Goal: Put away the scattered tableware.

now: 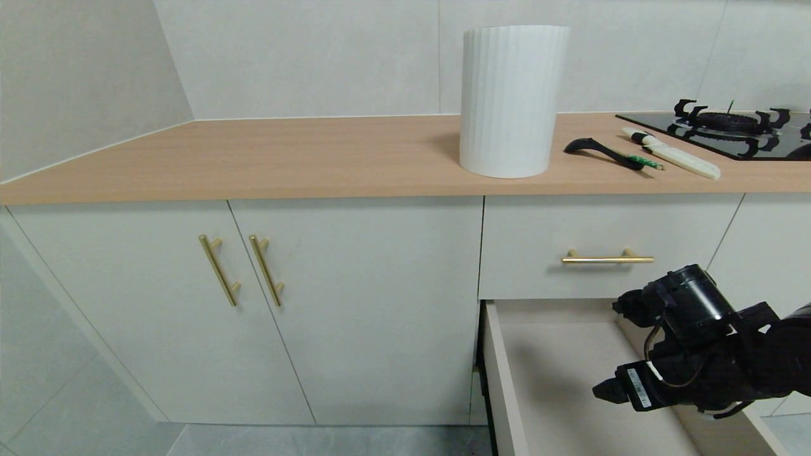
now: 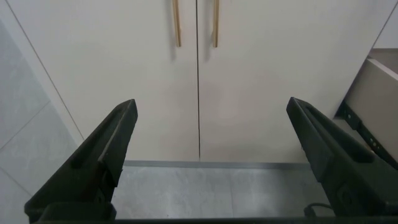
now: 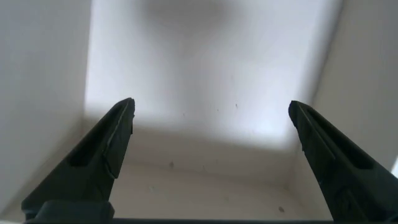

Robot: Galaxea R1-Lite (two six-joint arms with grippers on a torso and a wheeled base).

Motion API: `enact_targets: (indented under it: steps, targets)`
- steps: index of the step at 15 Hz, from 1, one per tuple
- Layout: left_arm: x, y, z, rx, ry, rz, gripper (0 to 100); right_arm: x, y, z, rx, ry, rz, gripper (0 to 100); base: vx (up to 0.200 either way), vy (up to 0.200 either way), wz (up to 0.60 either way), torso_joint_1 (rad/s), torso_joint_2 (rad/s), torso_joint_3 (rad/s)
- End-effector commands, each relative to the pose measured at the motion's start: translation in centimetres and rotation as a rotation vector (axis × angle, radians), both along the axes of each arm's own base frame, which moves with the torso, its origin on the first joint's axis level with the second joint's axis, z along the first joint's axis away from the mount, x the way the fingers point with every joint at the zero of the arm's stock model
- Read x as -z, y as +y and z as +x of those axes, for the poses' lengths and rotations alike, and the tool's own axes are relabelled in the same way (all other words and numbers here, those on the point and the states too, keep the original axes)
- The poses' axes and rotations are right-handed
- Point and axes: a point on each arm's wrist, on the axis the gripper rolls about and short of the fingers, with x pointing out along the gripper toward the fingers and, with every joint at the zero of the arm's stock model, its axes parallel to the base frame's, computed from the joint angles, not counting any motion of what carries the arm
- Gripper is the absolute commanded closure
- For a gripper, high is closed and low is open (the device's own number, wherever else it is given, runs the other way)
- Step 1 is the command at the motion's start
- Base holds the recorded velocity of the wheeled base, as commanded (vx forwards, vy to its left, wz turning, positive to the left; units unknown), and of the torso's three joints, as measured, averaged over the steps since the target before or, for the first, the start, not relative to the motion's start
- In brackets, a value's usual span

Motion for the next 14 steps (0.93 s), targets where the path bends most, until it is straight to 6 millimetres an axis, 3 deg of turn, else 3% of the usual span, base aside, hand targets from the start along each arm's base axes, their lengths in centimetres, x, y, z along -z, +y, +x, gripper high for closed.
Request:
enact_targets:
  steps: [1, 5, 8, 14]
  targets:
    - [0.0, 0.0, 0.0, -0.001, 0.002, 0.0, 0, -0.4, 0.0, 0.0, 0.002, -0.035, 0.013, 0, 0.0, 0.0, 0.0, 0.0, 0.0, 0.0]
    - [0.0, 0.0, 0.0, -0.001, 0.002, 0.0, 0, -1.4, -0.3, -0.3, 0.006, -0.078, 0.029, 0, 0.0, 0.0, 0.0, 0.009, -0.03, -0.024]
    - [0.0, 0.0, 0.0, -0.001, 0.002, 0.0, 0, -1.6, -0.3, -0.5, 0.006, -0.088, 0.032, 0, 0.0, 0.0, 0.0, 0.054, -0.24, -0.248]
    - [0.0, 0.0, 0.0, -0.001, 0.002, 0.0, 0, -2.1, -0.4, -0.7, 0.006, -0.107, 0.04, 0, 0.0, 0.0, 0.0, 0.172, -0.49, -0.289]
